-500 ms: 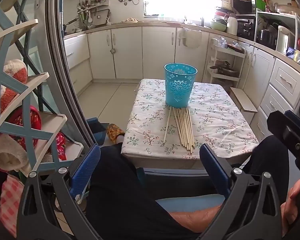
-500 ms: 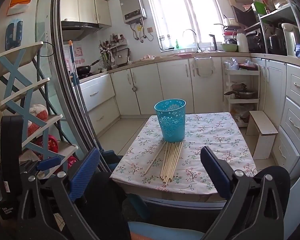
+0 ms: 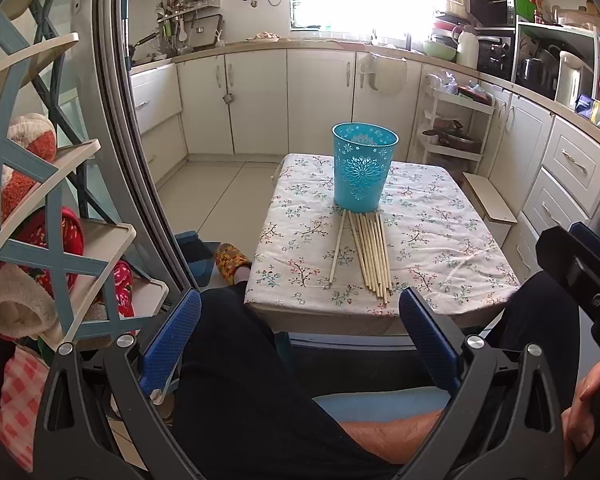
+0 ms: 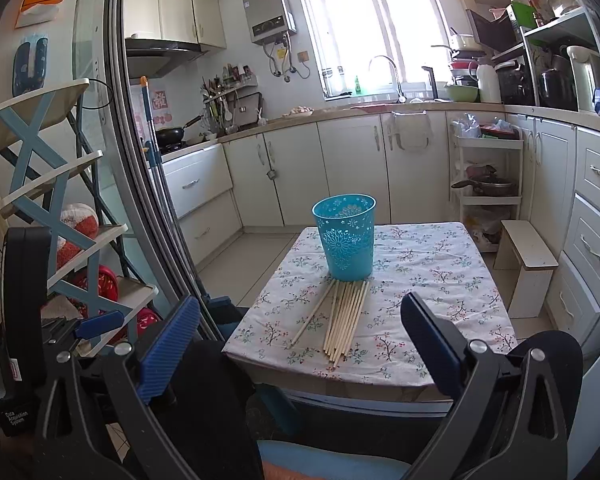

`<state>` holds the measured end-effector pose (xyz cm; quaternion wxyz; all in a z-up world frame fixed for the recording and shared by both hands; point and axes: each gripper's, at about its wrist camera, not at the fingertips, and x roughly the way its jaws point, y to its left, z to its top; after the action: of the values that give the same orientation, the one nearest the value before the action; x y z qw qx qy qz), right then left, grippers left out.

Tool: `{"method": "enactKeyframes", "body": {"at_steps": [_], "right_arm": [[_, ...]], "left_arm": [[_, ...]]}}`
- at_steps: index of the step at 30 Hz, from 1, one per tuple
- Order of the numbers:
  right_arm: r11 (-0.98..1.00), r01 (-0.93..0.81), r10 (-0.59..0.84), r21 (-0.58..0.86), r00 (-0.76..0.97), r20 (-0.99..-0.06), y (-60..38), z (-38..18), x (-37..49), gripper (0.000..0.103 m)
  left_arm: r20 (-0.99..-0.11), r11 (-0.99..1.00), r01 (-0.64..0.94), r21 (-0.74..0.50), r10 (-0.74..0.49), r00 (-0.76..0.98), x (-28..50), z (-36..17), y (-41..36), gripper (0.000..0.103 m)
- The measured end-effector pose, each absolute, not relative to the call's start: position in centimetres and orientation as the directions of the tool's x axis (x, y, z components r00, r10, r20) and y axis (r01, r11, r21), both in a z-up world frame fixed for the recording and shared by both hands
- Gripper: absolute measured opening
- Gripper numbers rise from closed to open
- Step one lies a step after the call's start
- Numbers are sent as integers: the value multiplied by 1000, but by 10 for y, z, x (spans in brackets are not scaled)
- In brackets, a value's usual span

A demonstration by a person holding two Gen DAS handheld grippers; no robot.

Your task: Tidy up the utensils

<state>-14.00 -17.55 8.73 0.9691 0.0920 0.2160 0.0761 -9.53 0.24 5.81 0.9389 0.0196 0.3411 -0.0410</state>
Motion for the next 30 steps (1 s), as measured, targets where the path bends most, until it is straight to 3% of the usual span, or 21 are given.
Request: {"method": "enactKeyframes", "body": {"at_steps": [30], "right_arm": [[970, -109, 192, 216, 890, -413, -178, 89, -139, 97]], "left_arm": [[-643, 997, 80, 13, -53, 764, -93, 57, 8, 96]]}}
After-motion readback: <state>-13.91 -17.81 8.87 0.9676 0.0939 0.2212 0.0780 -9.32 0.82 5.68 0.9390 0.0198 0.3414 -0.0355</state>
